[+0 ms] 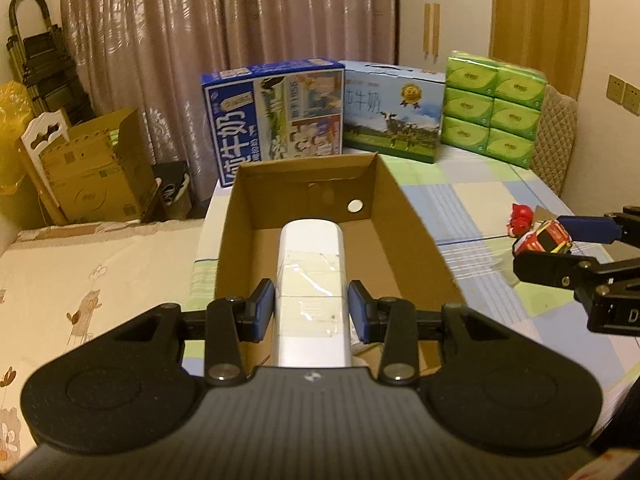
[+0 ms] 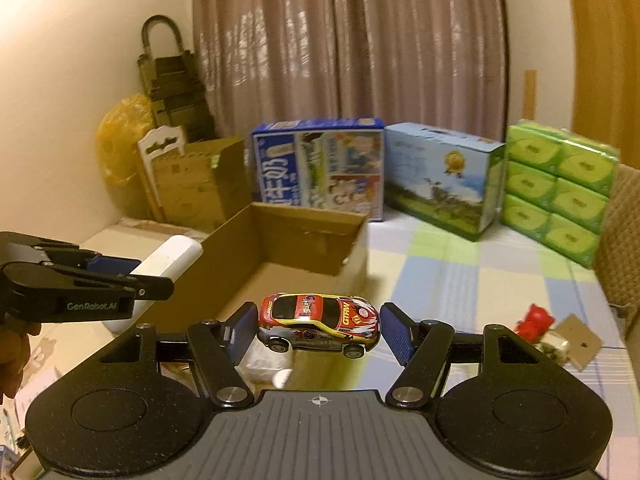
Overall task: Organize rigid objects
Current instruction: 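Carry the white block and toy car over the cardboard box, then open the left gripper to drop the white block into the box, then lower the toy car into the box and open the right gripper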
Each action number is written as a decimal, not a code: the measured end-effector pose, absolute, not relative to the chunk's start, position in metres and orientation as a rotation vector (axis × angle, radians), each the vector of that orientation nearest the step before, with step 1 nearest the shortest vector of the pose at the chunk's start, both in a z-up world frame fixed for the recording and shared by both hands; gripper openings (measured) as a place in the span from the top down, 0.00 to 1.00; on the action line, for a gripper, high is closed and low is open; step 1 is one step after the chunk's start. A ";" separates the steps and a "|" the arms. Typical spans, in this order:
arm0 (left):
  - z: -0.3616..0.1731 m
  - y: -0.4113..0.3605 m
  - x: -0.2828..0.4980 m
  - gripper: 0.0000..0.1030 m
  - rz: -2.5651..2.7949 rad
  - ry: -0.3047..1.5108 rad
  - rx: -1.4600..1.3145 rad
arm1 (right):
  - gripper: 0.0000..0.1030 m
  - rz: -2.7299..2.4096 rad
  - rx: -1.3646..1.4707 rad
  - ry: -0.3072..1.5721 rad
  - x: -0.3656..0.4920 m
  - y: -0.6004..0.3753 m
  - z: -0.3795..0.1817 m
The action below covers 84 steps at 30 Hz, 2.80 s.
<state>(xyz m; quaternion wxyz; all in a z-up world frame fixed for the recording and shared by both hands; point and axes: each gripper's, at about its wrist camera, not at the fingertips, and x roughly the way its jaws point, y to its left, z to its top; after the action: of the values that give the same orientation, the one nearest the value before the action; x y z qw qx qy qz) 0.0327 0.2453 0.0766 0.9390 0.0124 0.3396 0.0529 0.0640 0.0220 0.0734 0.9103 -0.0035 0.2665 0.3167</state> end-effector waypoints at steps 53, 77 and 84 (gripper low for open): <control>0.048 0.290 0.057 0.61 0.167 0.751 -0.031 | 0.38 0.702 0.002 0.629 0.092 0.076 0.049; 0.047 0.290 0.052 0.61 0.188 0.748 -0.063 | 0.38 0.705 0.023 0.658 0.095 0.080 0.043; 0.045 0.290 0.048 0.61 0.203 0.737 -0.107 | 0.38 0.714 0.017 0.677 0.101 0.085 0.037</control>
<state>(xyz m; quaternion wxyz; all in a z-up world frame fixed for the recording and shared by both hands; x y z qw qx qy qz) 0.0476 0.2896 0.0448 0.9264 -0.0524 0.3596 0.0991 0.1010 0.0853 0.0374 0.8814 0.0080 0.3252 0.3426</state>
